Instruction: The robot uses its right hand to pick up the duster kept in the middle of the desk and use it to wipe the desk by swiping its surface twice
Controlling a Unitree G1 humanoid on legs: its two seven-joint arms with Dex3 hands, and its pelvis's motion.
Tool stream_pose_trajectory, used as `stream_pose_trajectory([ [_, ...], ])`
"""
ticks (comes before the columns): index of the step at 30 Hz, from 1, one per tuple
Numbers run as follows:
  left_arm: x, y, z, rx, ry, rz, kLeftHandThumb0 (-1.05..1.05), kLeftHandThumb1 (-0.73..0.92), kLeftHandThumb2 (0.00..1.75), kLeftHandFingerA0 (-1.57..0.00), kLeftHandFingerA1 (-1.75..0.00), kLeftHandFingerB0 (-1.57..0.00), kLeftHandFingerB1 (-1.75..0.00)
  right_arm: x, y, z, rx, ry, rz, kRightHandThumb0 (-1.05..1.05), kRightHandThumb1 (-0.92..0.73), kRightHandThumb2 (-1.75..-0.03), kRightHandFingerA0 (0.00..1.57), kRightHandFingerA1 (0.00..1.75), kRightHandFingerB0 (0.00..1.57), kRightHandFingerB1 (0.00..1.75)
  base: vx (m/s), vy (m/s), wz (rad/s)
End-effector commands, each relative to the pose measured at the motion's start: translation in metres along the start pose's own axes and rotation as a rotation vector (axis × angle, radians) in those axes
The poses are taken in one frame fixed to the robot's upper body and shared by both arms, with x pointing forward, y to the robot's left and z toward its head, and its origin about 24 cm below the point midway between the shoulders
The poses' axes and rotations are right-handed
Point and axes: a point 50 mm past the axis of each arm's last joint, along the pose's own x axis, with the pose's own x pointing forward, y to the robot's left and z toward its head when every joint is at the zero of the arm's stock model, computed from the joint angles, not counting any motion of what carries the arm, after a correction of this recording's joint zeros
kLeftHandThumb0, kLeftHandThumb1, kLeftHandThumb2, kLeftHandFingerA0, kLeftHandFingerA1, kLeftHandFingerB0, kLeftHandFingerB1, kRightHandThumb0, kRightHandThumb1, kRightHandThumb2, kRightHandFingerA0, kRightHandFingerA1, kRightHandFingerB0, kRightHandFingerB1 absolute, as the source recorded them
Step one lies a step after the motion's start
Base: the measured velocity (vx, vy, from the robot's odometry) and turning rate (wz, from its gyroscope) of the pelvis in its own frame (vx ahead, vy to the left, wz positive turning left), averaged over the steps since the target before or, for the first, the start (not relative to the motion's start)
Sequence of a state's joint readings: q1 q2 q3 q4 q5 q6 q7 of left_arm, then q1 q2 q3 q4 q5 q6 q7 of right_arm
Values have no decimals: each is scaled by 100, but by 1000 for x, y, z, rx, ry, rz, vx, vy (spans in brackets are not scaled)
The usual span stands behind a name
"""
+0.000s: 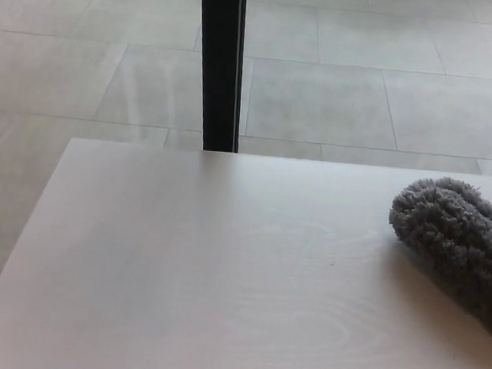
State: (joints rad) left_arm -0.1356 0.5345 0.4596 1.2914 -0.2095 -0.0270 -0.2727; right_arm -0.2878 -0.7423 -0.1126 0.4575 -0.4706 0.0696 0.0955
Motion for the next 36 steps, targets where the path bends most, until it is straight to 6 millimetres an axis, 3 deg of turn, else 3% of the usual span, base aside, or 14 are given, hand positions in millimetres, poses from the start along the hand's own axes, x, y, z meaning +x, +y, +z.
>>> stream_pose_trajectory([
  [1,-2,8,5,9,-28,36,-55,76,62,-51,-67,-44,-50,-63,-35,-97,674,299,-362,-105,-64,-97,0,30,6,35,0,0,0],
  [2,-2,8,4,-6,-27,30,-55,76,62,-46,-66,-39,-49,-74,-29,-116,805,389,-450,-71,-73,-63,0,5,2,42,0,0,0],
  [6,-2,9,2,-40,-12,43,-57,57,96,-48,-70,-35,-58,-92,-11,-150,983,593,-540,-62,-77,-66,0,35,1,31,0,0,0],
  [8,-3,10,1,-17,-11,45,-55,74,62,-52,-66,-44,-49,-105,8,-160,1102,642,-622,-59,-73,-60,0,93,0,65,0,0,0],
  [9,-3,10,-1,2,-11,39,-55,75,62,-50,-66,-43,-49,-111,13,-162,1155,647,-647,-37,-61,-111,13,65,5,59,0,0,0],
  [10,-4,10,-3,3,-7,36,-54,75,62,-49,-66,-42,-49,-115,21,-165,1212,653,-660,-54,-75,-65,0,85,0,72,0,0,0],
  [12,-4,10,-6,3,-1,37,-54,75,62,-49,-66,-43,-48,-119,27,-170,1286,658,-683,-51,-73,-65,0,75,0,69,0,0,0],
  [14,-5,11,-10,-29,10,32,-56,74,62,-43,-65,-41,-49,-125,54,-189,1479,733,-738,-52,-75,-65,0,41,0,53,0,0,0],
  [18,-5,10,-12,-20,14,51,-55,74,61,-50,-66,-44,-50,-140,76,-197,1616,778,-773,-60,-77,-63,0,49,0,31,0,0,0],
  [19,-5,10,-14,-14,22,63,-53,74,62,-52,-66,-46,-50,-144,80,-197,1654,783,-796,-63,-75,-65,0,91,0,44,0,0,0],
  [20,-5,11,-14,-11,28,68,-53,74,62,-51,-66,-47,-50,-146,82,-197,1659,786,-797,-67,-79,-65,0,49,0,43,0,0,0],
  [22,-5,11,-15,-6,28,65,-53,74,61,-50,-64,-45,-49,-150,88,-197,1643,797,-775,-66,-79,-65,0,45,0,42,0,0,0],
  [25,-5,12,-17,-33,37,79,-55,71,61,-56,-65,-52,-50,-152,97,-197,1642,827,-749,-66,-81,-66,0,74,0,48,0,0,0],
  [36,-4,13,-8,-13,25,76,-54,75,62,-50,-70,-44,-51,-144,126,-184,1755,895,-659,-80,-66,-106,0,65,2,37,0,0,0],
])
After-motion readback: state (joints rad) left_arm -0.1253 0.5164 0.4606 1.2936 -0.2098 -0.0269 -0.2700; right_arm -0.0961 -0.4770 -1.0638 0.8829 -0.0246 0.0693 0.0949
